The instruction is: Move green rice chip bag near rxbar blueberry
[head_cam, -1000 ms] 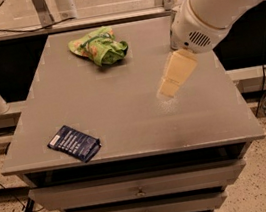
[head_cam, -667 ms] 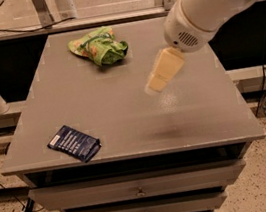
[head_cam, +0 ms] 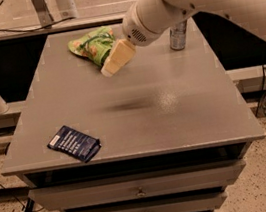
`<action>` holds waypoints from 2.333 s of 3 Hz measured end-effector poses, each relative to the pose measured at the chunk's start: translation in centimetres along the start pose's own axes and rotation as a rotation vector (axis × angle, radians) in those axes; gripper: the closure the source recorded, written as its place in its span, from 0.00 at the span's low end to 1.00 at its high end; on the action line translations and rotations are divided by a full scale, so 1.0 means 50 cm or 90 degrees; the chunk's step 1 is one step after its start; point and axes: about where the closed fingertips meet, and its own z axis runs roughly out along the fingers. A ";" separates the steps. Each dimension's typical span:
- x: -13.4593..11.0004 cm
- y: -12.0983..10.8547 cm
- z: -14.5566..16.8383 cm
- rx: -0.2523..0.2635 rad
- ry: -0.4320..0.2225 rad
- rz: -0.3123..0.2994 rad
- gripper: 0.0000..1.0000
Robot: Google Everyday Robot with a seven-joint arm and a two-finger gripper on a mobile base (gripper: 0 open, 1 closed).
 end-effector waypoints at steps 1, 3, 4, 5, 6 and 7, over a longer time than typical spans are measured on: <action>-0.025 -0.025 0.095 0.003 -0.032 0.034 0.00; -0.018 -0.069 0.227 0.004 -0.061 0.105 0.18; -0.007 -0.069 0.260 -0.003 -0.060 0.110 0.42; 0.002 -0.069 0.254 0.004 -0.056 0.094 0.64; 0.003 -0.064 0.218 0.021 -0.046 0.053 0.88; -0.013 -0.042 0.153 0.019 -0.053 0.000 1.00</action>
Offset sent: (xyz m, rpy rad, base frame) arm 0.1132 0.0473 -0.0681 0.2025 0.0489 -0.1491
